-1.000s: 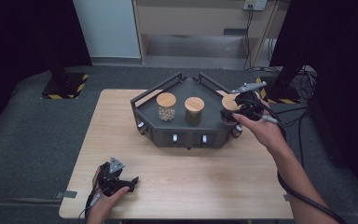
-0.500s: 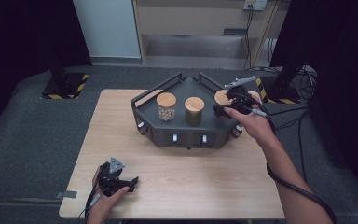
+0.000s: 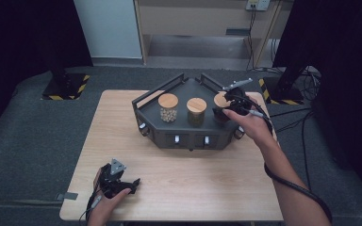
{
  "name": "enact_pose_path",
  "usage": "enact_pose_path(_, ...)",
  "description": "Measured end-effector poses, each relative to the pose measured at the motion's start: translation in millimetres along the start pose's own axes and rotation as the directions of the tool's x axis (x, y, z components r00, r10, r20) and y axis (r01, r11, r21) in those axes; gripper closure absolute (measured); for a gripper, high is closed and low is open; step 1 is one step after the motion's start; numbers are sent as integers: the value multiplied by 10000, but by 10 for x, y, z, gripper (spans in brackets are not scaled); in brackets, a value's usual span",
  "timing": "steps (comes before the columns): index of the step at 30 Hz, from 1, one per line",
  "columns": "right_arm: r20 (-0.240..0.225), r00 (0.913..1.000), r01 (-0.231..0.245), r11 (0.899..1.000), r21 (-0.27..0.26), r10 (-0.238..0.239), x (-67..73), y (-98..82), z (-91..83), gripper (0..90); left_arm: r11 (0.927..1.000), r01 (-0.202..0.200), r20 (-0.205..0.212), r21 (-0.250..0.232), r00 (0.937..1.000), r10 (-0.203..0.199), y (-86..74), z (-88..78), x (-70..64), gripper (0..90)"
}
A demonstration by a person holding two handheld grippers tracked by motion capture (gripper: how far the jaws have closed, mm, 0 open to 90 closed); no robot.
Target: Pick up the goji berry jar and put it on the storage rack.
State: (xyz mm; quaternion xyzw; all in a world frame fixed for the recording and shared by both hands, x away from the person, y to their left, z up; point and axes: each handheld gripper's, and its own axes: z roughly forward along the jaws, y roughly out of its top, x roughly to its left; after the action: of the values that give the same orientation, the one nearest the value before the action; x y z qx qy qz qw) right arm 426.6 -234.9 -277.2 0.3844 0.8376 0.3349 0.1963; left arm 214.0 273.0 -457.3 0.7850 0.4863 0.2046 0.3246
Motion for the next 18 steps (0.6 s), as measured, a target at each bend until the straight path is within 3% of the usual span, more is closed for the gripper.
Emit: enact_pose_path(18, -78, 9999, -92, 9999, 44, 93, -6, -85, 93, 262, 10000, -3, -3, 4, 10000, 3, 0, -1, 0, 0)
